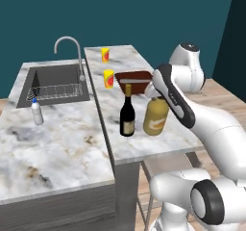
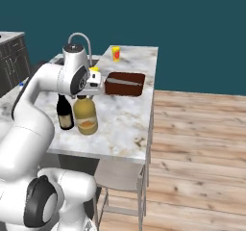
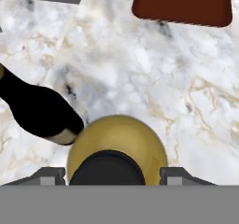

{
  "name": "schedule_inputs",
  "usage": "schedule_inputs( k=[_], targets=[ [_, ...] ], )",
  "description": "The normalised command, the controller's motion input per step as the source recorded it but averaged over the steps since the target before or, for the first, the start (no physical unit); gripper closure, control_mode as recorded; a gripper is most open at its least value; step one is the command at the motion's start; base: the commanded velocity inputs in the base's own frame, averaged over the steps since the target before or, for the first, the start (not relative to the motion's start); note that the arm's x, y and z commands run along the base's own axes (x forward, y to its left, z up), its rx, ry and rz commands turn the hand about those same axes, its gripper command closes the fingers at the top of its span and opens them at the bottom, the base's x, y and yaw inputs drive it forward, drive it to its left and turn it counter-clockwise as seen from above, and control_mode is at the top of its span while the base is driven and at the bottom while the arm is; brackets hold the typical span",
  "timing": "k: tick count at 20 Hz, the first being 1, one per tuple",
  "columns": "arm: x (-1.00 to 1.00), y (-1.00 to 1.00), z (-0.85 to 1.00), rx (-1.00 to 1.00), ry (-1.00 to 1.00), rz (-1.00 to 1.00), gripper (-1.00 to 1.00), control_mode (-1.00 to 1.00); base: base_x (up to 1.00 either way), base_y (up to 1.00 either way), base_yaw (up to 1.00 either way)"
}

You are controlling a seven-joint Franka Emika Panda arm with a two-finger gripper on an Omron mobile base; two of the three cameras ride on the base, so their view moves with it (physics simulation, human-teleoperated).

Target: Place the drinks on the dining counter in a tight cluster.

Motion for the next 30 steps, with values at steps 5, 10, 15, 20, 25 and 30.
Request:
schedule_inputs(
  k=[5, 10, 15, 20, 25, 30],
  targets=[
    [0.24, 0.13, 0.0, 0.0, 0.0, 0.0, 1.0, -1.0, 0.0, 0.0, 0.0],
    [0.0, 0.0, -0.03, 0.0, 0.0, 0.0, 1.0, -1.0, 0.0, 0.0, 0.0],
    [0.0, 0.0, -0.16, 0.0, 0.0, 0.0, 1.0, -1.0, 0.0, 0.0, 0.0],
    [0.0, 0.0, -0.19, 0.0, 0.0, 0.0, 1.0, -1.0, 0.0, 0.0, 0.0],
    [0.0, 0.0, 0.0, 0.0, 0.0, 0.0, 1.0, -1.0, 0.0, 0.0, 0.0],
    [0.0, 0.0, 0.0, 0.0, 0.0, 0.0, -1.0, -1.0, 0.0, 0.0, 0.0]
  ],
)
